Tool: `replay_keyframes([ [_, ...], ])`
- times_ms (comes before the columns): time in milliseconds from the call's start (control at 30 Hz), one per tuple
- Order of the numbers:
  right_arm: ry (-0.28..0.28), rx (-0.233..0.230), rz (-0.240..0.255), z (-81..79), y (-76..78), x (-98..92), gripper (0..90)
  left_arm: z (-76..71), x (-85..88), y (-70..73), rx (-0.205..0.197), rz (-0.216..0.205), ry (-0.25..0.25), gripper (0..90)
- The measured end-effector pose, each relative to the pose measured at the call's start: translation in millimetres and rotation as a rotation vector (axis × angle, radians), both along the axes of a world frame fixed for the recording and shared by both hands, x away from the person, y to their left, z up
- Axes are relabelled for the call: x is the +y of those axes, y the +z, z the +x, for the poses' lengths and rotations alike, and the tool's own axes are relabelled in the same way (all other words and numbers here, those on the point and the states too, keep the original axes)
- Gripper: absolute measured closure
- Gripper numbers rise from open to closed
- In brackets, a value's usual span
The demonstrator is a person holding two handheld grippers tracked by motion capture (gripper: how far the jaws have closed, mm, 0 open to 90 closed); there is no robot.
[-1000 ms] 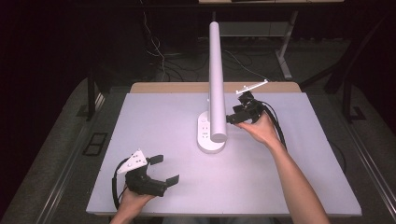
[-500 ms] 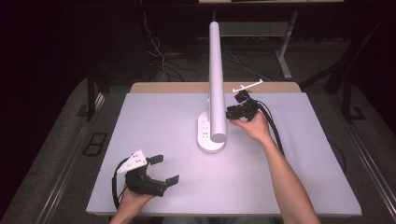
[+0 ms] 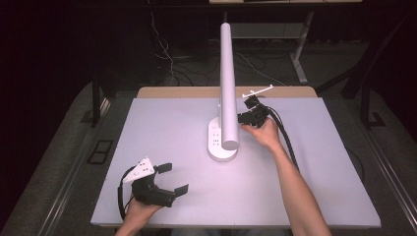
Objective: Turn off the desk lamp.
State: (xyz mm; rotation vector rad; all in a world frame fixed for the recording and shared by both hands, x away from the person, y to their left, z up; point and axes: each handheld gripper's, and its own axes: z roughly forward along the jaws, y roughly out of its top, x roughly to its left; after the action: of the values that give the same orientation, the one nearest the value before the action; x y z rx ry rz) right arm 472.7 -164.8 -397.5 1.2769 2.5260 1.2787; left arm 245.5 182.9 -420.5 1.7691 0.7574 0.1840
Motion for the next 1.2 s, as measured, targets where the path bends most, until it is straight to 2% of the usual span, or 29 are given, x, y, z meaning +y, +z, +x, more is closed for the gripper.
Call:
replay_keyframes([
  [267,-0.013,0.010,0.014,5.3,-9.1,0.4,89.9,0.3,0.3,-0.1,0.000,0.002,0.000,0.0],
  [567,-0.013,0.027,0.003,8.0,-18.9,5.1,89.9,0.3,0.8,-0.1,0.001,0.000,0.000,0.0],
  [767,-0.017,0.041,0.032,9.8,-24.0,7.1,89.9,0.2,0.0,-0.1,0.001,-0.002,-0.004,0.0],
  [867,-0.014,0.045,0.016,9.9,-26.4,9.2,90.0,0.3,0.5,-0.2,0.002,-0.004,-0.003,0.0],
  [933,-0.012,0.053,0.024,10.1,-27.8,9.6,90.0,0.2,0.5,-0.2,0.003,-0.010,0.001,0.0],
  [1000,-0.009,0.039,0.004,9.4,-27.0,10.9,90.0,0.2,0.1,-0.5,0.005,-0.010,0.001,0.0],
  [1200,-0.018,0.032,-0.013,7.7,-27.4,12.7,90.0,-0.9,-0.2,-0.1,0.005,-0.010,0.004,0.0],
])
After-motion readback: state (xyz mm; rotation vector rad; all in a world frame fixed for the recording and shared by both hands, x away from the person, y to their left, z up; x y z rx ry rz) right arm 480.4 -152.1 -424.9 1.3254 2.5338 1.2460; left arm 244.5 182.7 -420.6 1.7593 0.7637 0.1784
